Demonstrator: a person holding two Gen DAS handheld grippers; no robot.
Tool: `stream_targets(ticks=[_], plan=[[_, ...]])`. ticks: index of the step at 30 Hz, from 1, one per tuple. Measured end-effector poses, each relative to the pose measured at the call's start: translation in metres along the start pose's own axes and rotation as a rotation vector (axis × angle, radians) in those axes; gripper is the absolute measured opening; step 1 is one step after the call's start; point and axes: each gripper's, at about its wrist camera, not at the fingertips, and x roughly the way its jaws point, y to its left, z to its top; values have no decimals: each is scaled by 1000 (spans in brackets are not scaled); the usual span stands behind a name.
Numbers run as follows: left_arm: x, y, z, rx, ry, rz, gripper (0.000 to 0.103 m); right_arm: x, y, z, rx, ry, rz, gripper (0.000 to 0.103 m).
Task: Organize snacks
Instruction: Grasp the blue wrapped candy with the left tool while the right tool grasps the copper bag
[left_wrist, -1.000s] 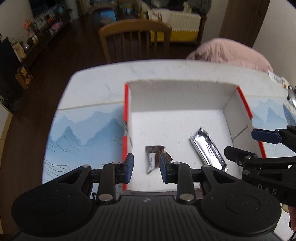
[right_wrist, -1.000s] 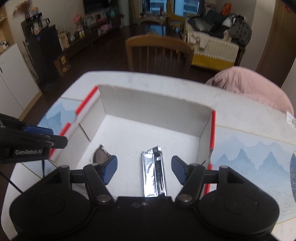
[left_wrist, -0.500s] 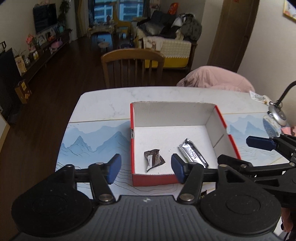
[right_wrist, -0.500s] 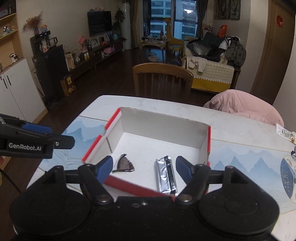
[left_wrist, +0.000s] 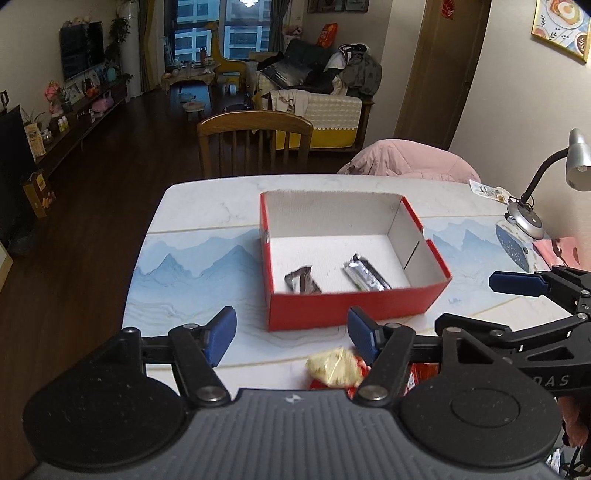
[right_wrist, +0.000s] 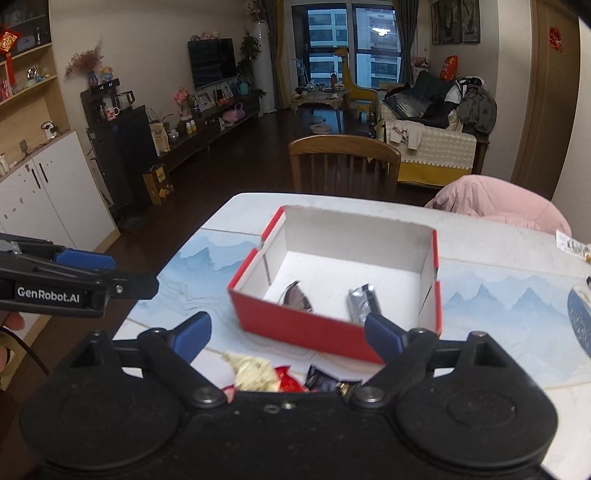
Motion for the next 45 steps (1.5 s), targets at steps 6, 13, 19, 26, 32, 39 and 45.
stream_targets(ticks=[6,13,19,26,32,39,45], plan=[[-20,15,-31,-21,-9,24,72,-10,12,-26,-6,-6,27,97],[-26,25,-72,-46,29,32,78,-14,16,-66,10,-7,27,100],[-10,32,-105,-117,123,13,78,-4,9,-107,3,62,-10,100],[24,41,-146,-265,302,-10,78,13,-4,-139,-51,138,-24,100],[46,43,-170,-332,407,23,78,31,-21,-151,-85,167,-47,100],[74,39,-194,-413,544,39,78,62,-77,-150,124,194,-133,98],[91,34,-210,-462,605,35,77,82,-98,-149,208,241,-107,94]])
